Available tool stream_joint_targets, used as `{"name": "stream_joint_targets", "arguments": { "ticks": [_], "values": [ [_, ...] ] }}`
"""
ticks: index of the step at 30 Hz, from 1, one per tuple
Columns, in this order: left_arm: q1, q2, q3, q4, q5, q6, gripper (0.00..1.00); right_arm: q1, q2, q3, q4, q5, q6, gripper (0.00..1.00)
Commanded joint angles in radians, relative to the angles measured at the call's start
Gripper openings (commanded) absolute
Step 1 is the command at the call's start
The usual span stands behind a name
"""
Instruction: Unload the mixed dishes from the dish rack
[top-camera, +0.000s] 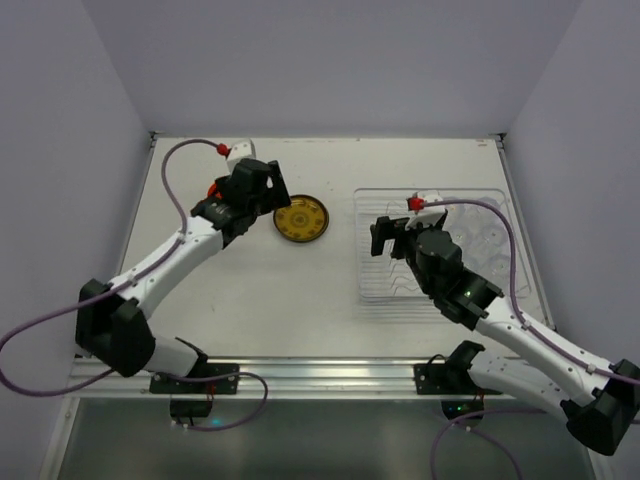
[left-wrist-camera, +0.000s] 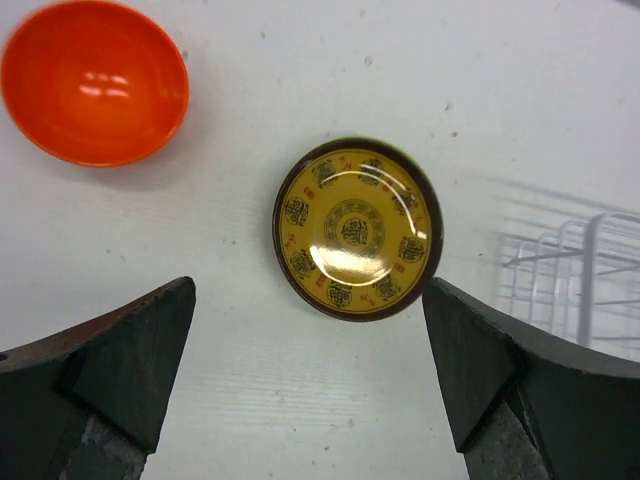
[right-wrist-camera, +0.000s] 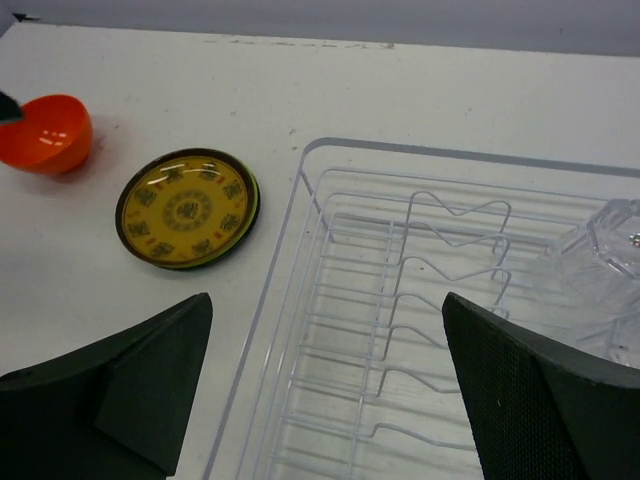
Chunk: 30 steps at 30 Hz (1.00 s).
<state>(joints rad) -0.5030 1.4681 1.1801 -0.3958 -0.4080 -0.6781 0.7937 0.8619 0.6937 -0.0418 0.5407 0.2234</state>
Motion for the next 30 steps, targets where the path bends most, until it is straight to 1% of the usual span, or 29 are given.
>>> {"name": "stream_joint_targets", "arguments": {
  "ticks": [1,2,3,4,5,6,8,9,11,13,15,17,18,19,20,22,26,30],
  "values": [
    [-0.003,-0.179,-0.017,-0.138,-0.124,0.054,1.0,-0.127,0.002,0.073,-0.089,-0.141,0.128,0.99],
    [-0.002,-0.214,-0.039,-0.182,-0.127,0.084,1.0,-0.161,-0.003,0.073,-0.095,-0.201,0.14,0.99],
    [0.0,-0.288,-0.052,-0.193,-0.127,0.107,1.0,-0.197,-0.018,0.069,-0.099,-0.32,0.151,0.99],
    [0.013,-0.325,-0.066,-0.207,-0.12,0.135,1.0,-0.247,-0.029,0.067,-0.105,-0.349,0.163,0.99],
    [0.029,-0.389,-0.089,-0.215,-0.108,0.184,1.0,-0.258,-0.037,0.067,-0.113,-0.351,0.163,0.99],
    [0.041,-0.416,-0.099,-0.225,-0.094,0.199,1.0,-0.261,-0.046,0.078,-0.144,-0.3,0.157,0.99],
    [0.067,-0.49,-0.123,-0.236,-0.094,0.248,1.0,-0.261,-0.066,0.111,-0.196,-0.25,0.145,0.99],
    [0.069,-0.511,-0.155,-0.236,-0.106,0.258,1.0,-0.26,-0.072,0.122,-0.257,-0.189,0.146,0.99],
    [0.067,-0.567,-0.181,-0.242,-0.103,0.281,1.0,-0.26,-0.096,0.141,-0.32,-0.139,0.177,0.99],
    [0.067,-0.604,-0.238,-0.22,-0.097,0.311,1.0,-0.26,-0.119,0.151,-0.418,-0.092,0.201,0.99],
    [0.069,-0.641,-0.295,-0.181,-0.139,0.316,1.0,-0.26,-0.167,0.168,-0.498,-0.071,0.226,0.99],
    [0.081,-0.652,-0.309,-0.16,-0.111,0.314,1.0,-0.26,-0.233,0.178,-0.538,-0.079,0.229,0.99],
    [0.099,-0.651,-0.307,-0.164,-0.063,0.316,1.0,-0.26,-0.256,0.178,-0.555,-0.076,0.226,0.99],
    [0.145,-0.647,-0.301,-0.181,-0.051,0.315,1.0,-0.26,-0.276,0.178,-0.566,-0.074,0.222,0.99],
    [0.17,-0.65,-0.301,-0.187,-0.048,0.302,1.0,-0.26,-0.311,0.184,-0.582,-0.073,0.22,0.99],
    [0.204,-0.663,-0.306,-0.186,-0.051,0.302,1.0,-0.26,-0.333,0.19,-0.599,-0.074,0.205,0.99],
    [0.204,-0.73,-0.318,-0.19,-0.072,0.292,1.0,-0.26,-0.308,0.22,-0.668,-0.058,0.174,0.99],
    [0.204,-0.773,-0.327,-0.225,-0.045,0.284,1.0,-0.264,-0.204,0.277,-0.799,0.04,0.223,0.99]
  ]
}}
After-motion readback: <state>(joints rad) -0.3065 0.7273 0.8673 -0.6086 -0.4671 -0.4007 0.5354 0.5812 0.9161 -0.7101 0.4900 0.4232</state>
